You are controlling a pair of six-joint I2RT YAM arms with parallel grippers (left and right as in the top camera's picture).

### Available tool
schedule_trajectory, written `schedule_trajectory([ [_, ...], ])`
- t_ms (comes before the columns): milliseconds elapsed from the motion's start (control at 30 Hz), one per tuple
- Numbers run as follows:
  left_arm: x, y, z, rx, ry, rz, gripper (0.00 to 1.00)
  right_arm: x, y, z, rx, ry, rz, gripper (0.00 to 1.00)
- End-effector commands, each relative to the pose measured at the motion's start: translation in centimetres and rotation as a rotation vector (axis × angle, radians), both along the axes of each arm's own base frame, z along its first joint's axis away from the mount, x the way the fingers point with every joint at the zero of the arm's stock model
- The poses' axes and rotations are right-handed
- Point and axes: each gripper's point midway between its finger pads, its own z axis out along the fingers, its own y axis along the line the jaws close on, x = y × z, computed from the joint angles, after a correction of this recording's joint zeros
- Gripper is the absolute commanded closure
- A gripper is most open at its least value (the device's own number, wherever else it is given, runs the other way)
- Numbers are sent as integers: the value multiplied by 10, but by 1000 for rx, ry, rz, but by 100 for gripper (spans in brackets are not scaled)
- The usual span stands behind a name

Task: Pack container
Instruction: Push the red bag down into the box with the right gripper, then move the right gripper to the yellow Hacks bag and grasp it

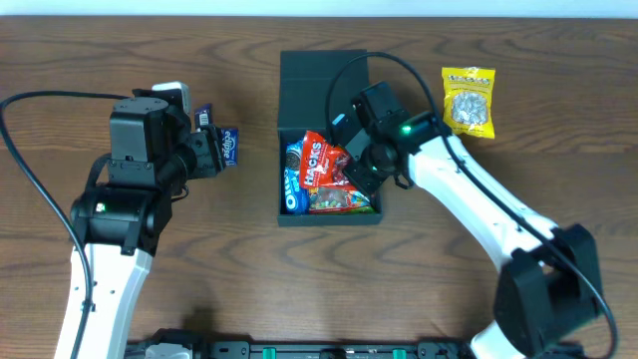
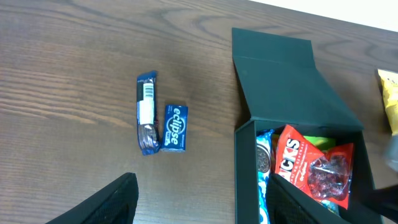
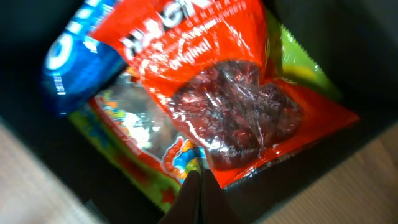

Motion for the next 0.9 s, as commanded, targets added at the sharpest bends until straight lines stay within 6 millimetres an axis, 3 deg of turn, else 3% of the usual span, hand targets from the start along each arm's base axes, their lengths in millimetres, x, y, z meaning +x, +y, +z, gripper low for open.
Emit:
schedule_trajectory([
  [0, 2, 2, 10, 15, -26, -3, 33, 9, -8, -20, -79, -2, -73, 99],
  [400, 2, 2, 10, 16, -26, -3, 33, 45, -12, -46, -143, -107, -140, 98],
  [733, 1, 3, 9, 17, -23, -3, 34, 68, -3, -38, -95, -197, -180, 99],
  [867, 1, 3, 9, 19, -24, -5, 33, 64, -4, -16, -44, -195, -291, 98],
])
